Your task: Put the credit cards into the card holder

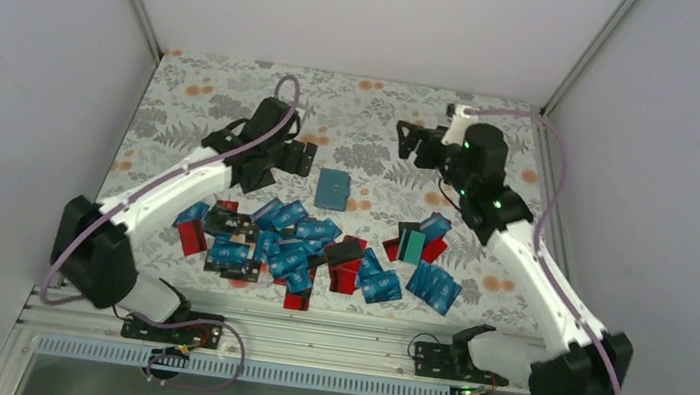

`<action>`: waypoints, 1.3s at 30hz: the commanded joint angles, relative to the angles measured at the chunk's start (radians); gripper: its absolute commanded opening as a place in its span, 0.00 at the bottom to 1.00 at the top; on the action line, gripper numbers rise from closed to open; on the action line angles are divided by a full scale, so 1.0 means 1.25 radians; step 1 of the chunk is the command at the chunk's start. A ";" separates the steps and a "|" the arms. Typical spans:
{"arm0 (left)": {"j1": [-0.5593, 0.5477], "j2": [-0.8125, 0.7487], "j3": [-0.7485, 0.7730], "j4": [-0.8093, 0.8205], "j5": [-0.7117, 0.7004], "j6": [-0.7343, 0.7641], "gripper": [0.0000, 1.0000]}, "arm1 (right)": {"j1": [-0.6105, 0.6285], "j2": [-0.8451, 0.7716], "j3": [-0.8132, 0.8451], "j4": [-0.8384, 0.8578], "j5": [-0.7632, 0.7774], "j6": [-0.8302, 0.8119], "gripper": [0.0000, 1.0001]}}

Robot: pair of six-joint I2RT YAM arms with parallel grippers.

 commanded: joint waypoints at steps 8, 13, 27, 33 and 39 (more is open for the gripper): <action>0.025 -0.327 -0.331 0.367 -0.366 0.120 1.00 | -0.003 -0.098 -0.118 0.000 0.426 -0.026 1.00; 0.086 -0.327 -0.465 0.547 -0.358 0.222 1.00 | -0.013 -0.148 -0.307 0.254 0.500 -0.166 0.99; 0.320 -0.136 -0.691 1.067 -0.216 0.225 1.00 | -0.150 0.113 -0.566 0.753 0.514 -0.252 1.00; 0.398 -0.038 -0.714 1.223 -0.060 0.254 1.00 | -0.241 0.168 -0.570 0.906 0.313 -0.282 1.00; 0.449 0.025 -0.761 1.370 0.028 0.237 1.00 | -0.348 0.219 -0.627 1.041 0.074 -0.271 1.00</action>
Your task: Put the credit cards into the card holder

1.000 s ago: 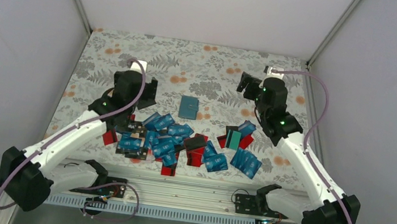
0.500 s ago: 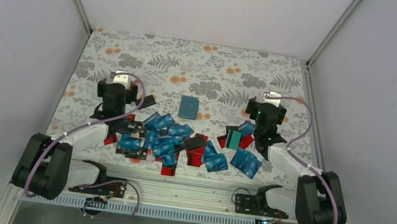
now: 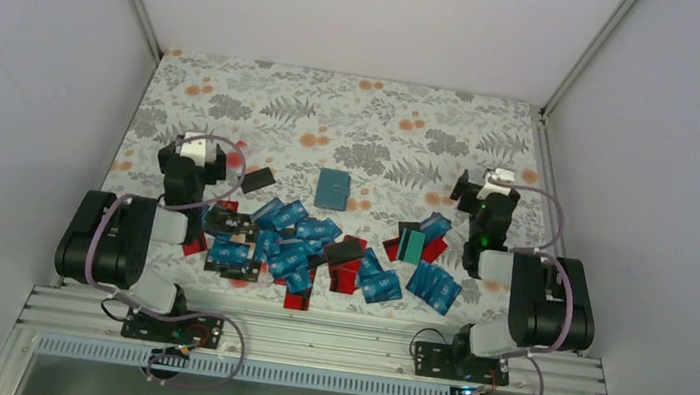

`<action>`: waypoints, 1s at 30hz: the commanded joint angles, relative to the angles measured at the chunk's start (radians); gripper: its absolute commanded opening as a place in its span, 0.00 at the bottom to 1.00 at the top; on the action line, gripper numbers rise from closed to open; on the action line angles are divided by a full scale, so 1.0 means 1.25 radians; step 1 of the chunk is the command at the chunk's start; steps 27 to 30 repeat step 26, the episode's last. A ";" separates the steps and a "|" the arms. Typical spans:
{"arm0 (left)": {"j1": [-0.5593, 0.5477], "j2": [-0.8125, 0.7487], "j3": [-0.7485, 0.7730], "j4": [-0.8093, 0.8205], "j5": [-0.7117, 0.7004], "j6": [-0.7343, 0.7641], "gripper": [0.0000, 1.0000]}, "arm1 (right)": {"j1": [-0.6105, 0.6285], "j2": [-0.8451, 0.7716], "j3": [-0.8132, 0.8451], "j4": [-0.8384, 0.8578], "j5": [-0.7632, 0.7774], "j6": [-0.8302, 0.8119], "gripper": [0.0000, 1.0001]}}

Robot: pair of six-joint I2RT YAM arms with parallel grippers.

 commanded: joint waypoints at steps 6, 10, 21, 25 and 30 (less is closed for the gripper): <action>0.016 0.033 -0.055 0.220 0.101 0.003 1.00 | -0.052 0.028 -0.059 0.198 -0.226 -0.030 1.00; 0.010 0.033 -0.060 0.229 0.096 0.008 1.00 | -0.052 0.030 -0.046 0.176 -0.265 -0.047 1.00; 0.010 0.033 -0.060 0.230 0.096 0.008 1.00 | -0.055 0.036 -0.040 0.174 -0.302 -0.058 1.00; 0.010 0.034 -0.060 0.230 0.097 0.007 1.00 | -0.057 0.036 -0.036 0.167 -0.304 -0.056 1.00; 0.010 0.034 -0.060 0.230 0.096 0.007 1.00 | -0.057 0.032 -0.041 0.169 -0.302 -0.056 1.00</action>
